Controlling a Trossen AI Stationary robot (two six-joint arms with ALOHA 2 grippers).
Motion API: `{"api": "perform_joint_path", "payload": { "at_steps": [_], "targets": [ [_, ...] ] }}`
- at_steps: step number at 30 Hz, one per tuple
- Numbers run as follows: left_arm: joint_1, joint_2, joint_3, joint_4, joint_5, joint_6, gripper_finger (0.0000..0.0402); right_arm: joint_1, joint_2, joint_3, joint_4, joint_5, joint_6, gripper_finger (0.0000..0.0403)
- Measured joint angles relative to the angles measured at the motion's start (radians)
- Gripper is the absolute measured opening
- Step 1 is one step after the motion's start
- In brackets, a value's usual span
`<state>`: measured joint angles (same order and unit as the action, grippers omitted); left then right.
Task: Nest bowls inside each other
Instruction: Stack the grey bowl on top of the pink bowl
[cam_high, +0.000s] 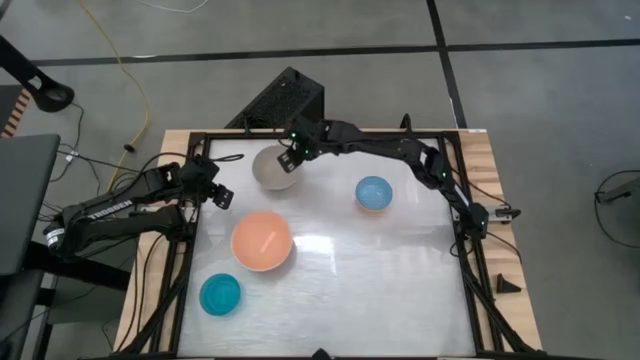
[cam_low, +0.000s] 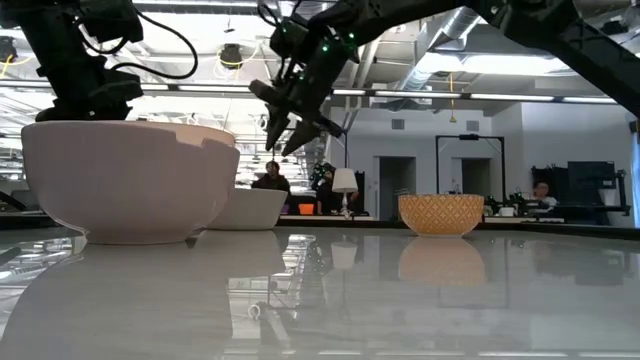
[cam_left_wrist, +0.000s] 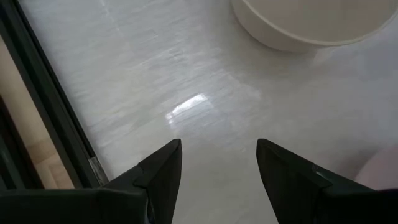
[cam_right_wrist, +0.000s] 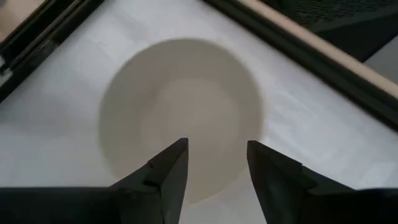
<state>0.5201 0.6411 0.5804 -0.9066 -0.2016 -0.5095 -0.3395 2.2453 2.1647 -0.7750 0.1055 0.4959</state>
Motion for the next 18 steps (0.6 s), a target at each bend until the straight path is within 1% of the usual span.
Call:
{"api": "perform_joint_path", "payload": {
  "at_steps": [5, 10, 18],
  "targets": [
    [0.0, 0.0, 0.0, 0.0, -0.001, 0.0, 0.0196, -0.032, 0.001, -0.073, 0.024, 0.005, 0.019, 0.0219],
    [0.0, 0.0, 0.0, 0.0, -0.001, 0.0, 0.0196, -0.036, 0.004, -0.189, 0.116, 0.002, 0.031, 0.0237],
    [0.0, 0.0, 0.0, 0.0, -0.001, 0.0, 0.0196, -0.017, 0.001, -0.208, 0.19, 0.008, 0.031, 0.024]
  ]
}}
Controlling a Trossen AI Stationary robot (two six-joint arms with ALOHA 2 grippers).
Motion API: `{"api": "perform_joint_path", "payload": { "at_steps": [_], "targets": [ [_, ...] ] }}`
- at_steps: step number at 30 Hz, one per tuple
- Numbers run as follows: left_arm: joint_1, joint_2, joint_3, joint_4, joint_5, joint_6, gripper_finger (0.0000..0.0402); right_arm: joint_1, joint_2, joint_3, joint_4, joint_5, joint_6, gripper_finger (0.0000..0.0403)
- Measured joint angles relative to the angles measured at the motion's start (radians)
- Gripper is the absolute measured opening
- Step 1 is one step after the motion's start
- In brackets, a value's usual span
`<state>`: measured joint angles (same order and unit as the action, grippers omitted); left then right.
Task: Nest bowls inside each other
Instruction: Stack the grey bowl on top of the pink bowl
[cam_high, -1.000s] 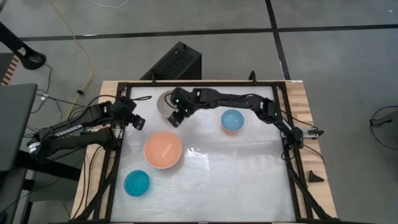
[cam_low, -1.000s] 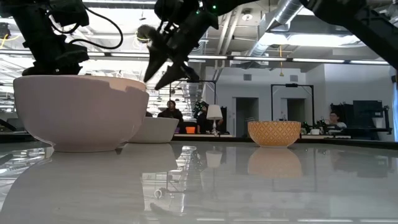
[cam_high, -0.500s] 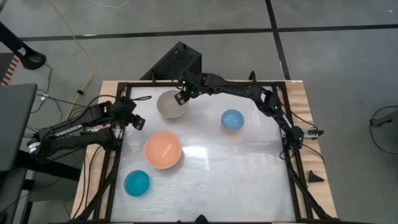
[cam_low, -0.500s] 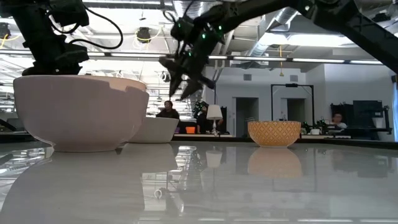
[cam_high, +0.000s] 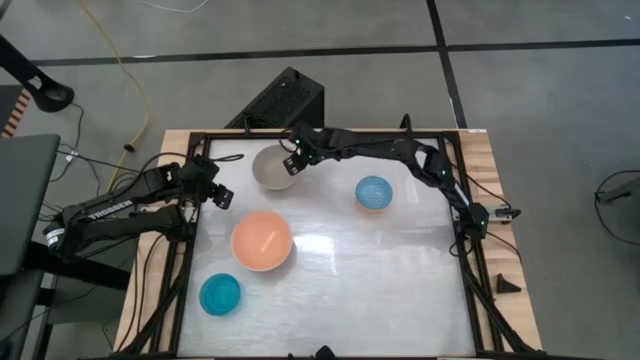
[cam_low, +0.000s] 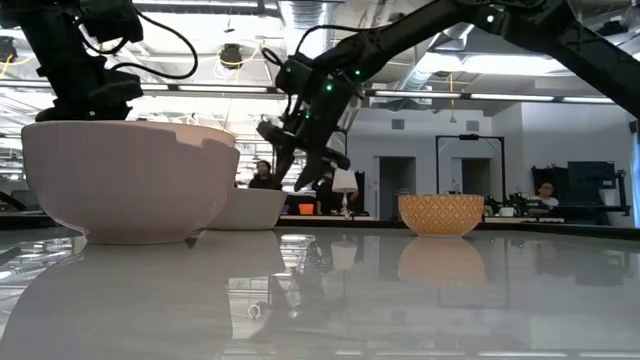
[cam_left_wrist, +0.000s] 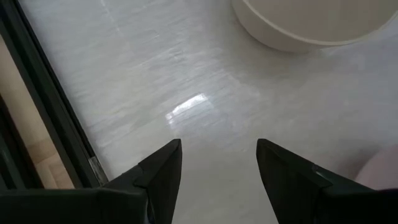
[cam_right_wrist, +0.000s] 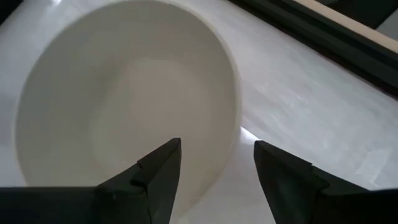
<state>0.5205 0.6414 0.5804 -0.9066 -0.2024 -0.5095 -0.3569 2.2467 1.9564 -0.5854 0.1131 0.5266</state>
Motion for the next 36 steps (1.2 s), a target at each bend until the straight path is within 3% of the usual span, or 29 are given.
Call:
{"api": "perform_joint_path", "payload": {
  "at_steps": [6, 14, 18, 24, 30, 36],
  "targets": [
    [0.0, 0.0, 0.0, 0.0, 0.0, 0.0, 0.0196, 0.018, 0.022, 0.001, -0.001, 0.058, 0.086, 0.024],
    [0.0, 0.0, -0.001, 0.0, 0.004, 0.002, 0.0196, 0.017, 0.068, -0.001, -0.005, 0.047, 0.12, 0.023],
    [-0.001, 0.0, -0.001, 0.0, 0.005, 0.003, 0.0196, 0.026, 0.066, 0.001, 0.004, 0.068, 0.113, 0.0177],
    [-0.001, 0.0, -0.001, 0.0, 0.005, 0.004, 0.0196, 0.02, 0.063, 0.007, 0.004, 0.011, 0.095, 0.0034],
    [-0.001, 0.0, -0.001, 0.0, 0.005, 0.004, 0.0196, 0.029, 0.063, 0.116, -0.076, -0.007, 0.049, 0.0038],
    [-0.001, 0.0, -0.001, 0.0, 0.005, 0.004, 0.0196, 0.083, 0.063, 0.265, -0.175, 0.048, -0.038, 0.0034]
  ]
}}
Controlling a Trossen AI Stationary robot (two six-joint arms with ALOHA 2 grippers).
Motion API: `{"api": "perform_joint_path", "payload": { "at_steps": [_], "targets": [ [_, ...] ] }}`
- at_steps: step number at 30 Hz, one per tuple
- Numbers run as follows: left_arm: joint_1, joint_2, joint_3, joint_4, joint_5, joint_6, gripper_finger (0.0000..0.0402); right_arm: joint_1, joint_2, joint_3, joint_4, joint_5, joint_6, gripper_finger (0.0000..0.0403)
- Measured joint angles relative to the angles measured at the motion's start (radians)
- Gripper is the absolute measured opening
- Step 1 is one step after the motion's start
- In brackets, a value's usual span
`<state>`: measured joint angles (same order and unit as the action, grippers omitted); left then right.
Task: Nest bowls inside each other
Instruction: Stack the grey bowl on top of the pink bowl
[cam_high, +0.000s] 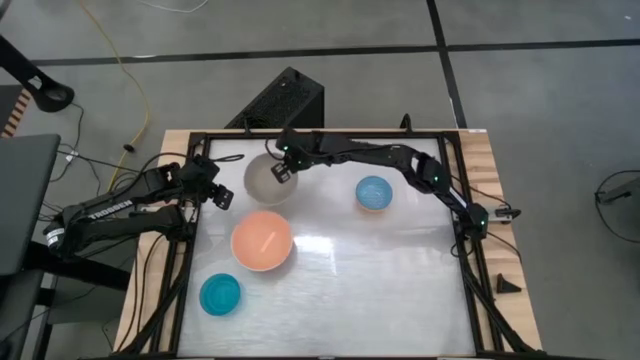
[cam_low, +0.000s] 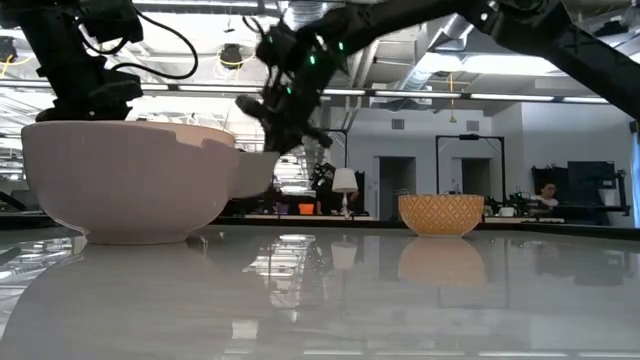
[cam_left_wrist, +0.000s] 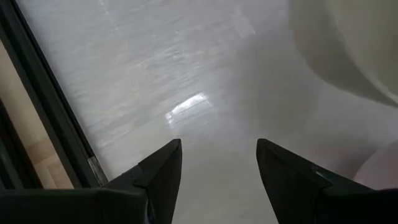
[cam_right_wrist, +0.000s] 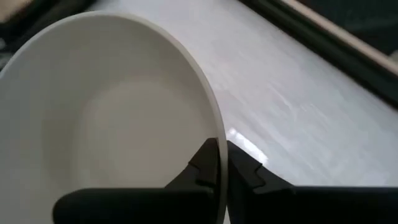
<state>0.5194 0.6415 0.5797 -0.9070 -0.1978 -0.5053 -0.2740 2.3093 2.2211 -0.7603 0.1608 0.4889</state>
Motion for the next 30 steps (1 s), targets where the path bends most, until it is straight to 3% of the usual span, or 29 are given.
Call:
{"api": "perform_joint_path", "payload": {
  "at_steps": [9, 17, 24, 27, 30],
  "targets": [
    [0.0, 0.0, 0.0, 0.0, 0.0, 0.0, 0.0196, 0.061, -0.001, 0.134, -0.191, 0.023, -0.053, 0.0035],
    [0.0, 0.0, 0.0, 0.0, 0.0, 0.0, 0.0197, 0.104, -0.004, 0.136, -0.245, 0.111, -0.053, 0.0035],
    [0.0, 0.0, 0.0, 0.0, 0.0, 0.0, 0.0196, 0.109, -0.07, 0.134, -0.28, 0.098, -0.069, 0.0035],
    [0.0, 0.0, 0.0, -0.001, -0.001, -0.001, 0.0196, 0.116, -0.127, 0.129, -0.315, 0.039, -0.098, 0.0035],
    [0.0, -0.001, -0.017, 0.004, 0.003, -0.006, 0.0196, 0.13, -0.168, 0.13, -0.343, -0.11, -0.103, 0.0035]
  ]
}}
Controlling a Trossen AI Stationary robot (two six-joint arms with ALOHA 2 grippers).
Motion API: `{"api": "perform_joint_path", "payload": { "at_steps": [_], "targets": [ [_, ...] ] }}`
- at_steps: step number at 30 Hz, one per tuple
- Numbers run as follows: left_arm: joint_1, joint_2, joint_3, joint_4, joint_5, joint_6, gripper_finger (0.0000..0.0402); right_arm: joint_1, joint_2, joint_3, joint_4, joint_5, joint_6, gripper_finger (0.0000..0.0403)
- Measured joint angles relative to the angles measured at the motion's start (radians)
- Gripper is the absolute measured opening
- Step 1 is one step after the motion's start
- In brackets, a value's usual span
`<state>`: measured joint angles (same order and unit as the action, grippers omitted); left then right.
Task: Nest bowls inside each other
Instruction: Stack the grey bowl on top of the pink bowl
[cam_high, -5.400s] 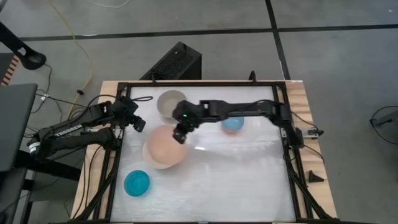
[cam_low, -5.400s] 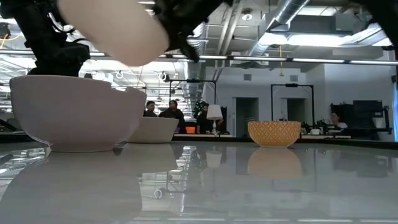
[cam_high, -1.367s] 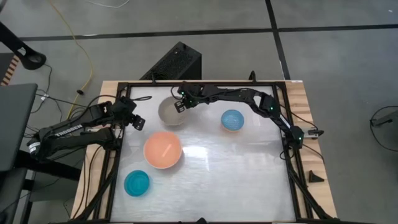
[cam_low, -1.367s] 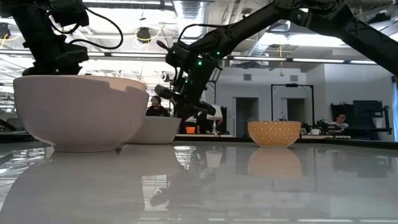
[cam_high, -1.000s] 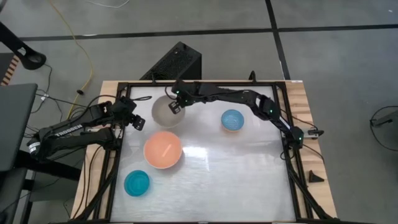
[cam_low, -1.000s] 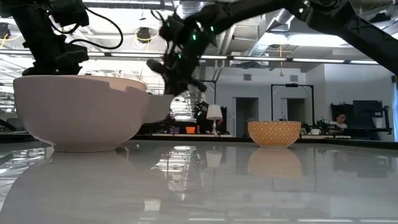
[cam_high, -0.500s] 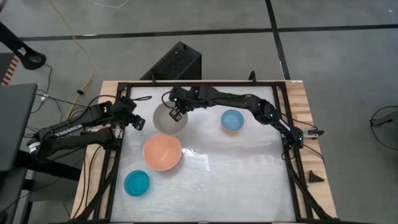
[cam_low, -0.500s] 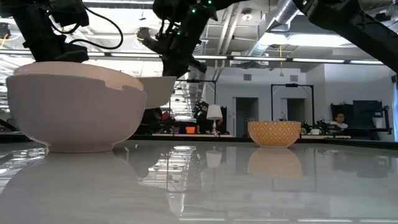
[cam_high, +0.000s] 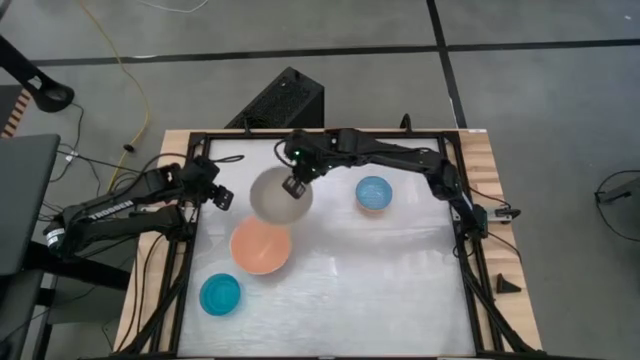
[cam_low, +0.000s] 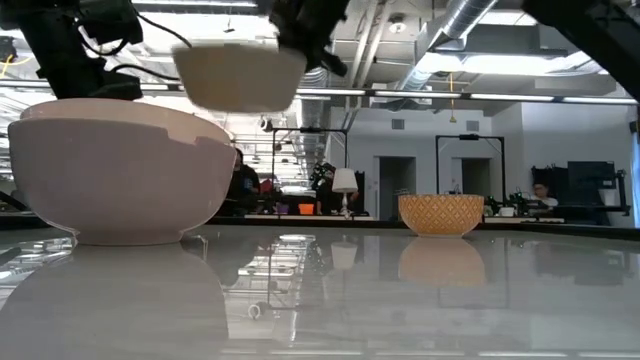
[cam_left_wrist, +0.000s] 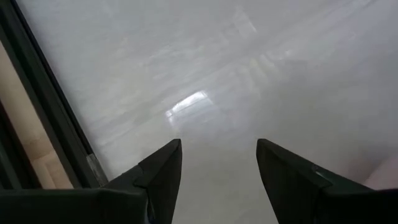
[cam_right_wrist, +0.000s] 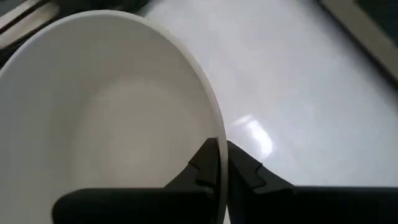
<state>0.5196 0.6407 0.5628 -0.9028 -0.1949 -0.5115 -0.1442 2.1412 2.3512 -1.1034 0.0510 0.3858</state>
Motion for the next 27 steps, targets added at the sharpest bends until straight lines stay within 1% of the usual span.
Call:
{"api": "perform_joint_path", "payload": {
  "at_steps": [1, 3, 6, 8, 14, 19, 22, 27],
  "targets": [
    [0.0, 0.0, -0.009, 0.004, 0.002, -0.006, 0.0196, 0.01, -0.008, 0.0, -0.015, -0.043, -0.002, 0.0035],
    [-0.001, 0.0, -0.03, 0.019, 0.016, -0.017, 0.0196, 0.033, -0.015, 0.0, -0.033, -0.097, -0.002, 0.0035],
    [-0.002, 0.001, -0.047, 0.038, 0.062, -0.023, 0.0197, 0.071, -0.012, 0.0, -0.059, -0.156, 0.004, 0.0035],
    [-0.01, 0.0, -0.047, 0.047, 0.063, -0.02, 0.0197, 0.099, 0.005, -0.001, -0.048, -0.174, 0.006, 0.0035],
    [-0.016, 0.0, -0.047, 0.05, 0.057, -0.017, 0.0197, 0.132, 0.045, -0.001, 0.017, -0.183, 0.039, 0.0035],
    [-0.016, 0.0, -0.047, 0.074, 0.061, -0.004, 0.0197, 0.137, 0.085, -0.001, 0.022, -0.181, 0.035, 0.0035],
    [-0.016, -0.003, -0.047, 0.097, 0.082, 0.015, 0.0197, 0.148, 0.093, -0.002, 0.019, -0.18, 0.034, 0.0036],
    [-0.016, -0.009, -0.046, 0.093, 0.082, 0.017, 0.0196, 0.161, 0.097, -0.001, 0.038, -0.121, 0.024, 0.0036]
  ]
}}
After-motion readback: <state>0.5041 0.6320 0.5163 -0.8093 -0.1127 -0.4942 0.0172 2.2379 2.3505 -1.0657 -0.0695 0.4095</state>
